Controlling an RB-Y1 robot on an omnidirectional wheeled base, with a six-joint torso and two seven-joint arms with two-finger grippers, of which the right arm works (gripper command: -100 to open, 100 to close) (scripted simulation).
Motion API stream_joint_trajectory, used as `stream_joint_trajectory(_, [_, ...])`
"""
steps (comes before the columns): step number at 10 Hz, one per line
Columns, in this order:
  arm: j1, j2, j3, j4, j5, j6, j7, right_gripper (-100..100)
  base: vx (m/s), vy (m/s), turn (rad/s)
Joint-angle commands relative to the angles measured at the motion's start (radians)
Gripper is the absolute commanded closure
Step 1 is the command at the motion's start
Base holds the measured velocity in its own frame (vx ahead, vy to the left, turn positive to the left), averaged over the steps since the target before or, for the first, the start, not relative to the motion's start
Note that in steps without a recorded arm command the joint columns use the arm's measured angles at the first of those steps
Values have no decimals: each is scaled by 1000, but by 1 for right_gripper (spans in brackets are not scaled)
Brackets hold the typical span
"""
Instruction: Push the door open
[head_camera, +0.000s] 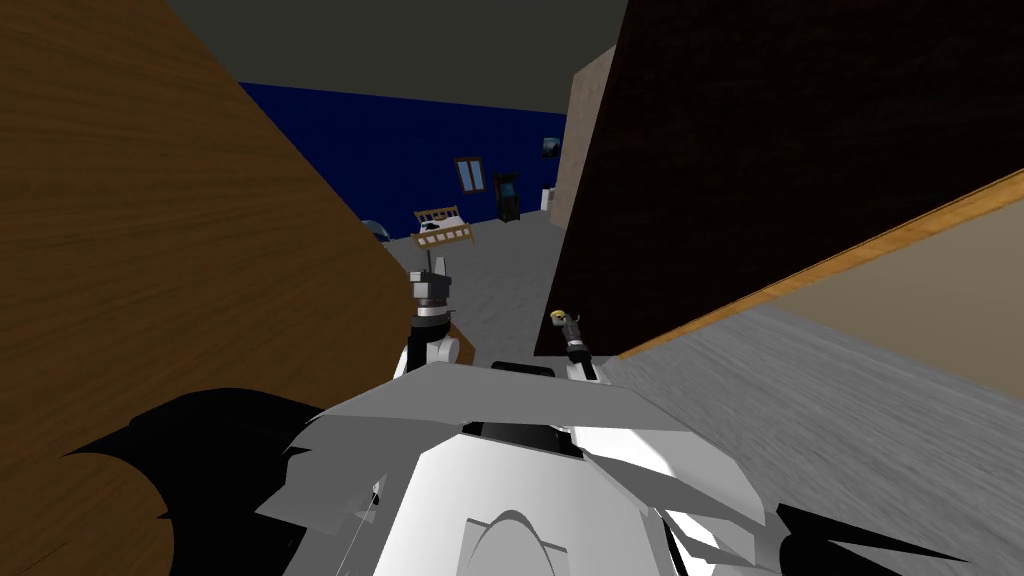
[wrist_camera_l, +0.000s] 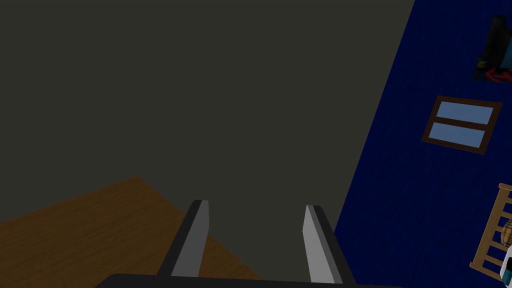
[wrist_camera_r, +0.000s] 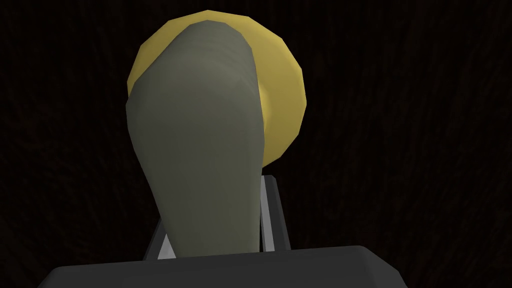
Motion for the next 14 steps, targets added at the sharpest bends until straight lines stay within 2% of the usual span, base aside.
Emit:
stream_joint_trajectory(1, [0, 0, 0, 0, 0, 0, 0, 100, 68, 29, -15])
stream_joint_trajectory(4, [-4, -2, -28, 0, -11, 0, 25, 100, 168, 37, -80])
stream_joint_trajectory(5, [-4, -2, -28, 0, -11, 0, 25, 100, 152, 15, -11])
stream_joint_trajectory(8, [-7, 2, -61, 1, -23, 1, 57, 100, 235, 17, -95])
stream_joint_trajectory(14, [-12, 27, -121, 3, -46, 3, 114, 100, 198, 53, -112])
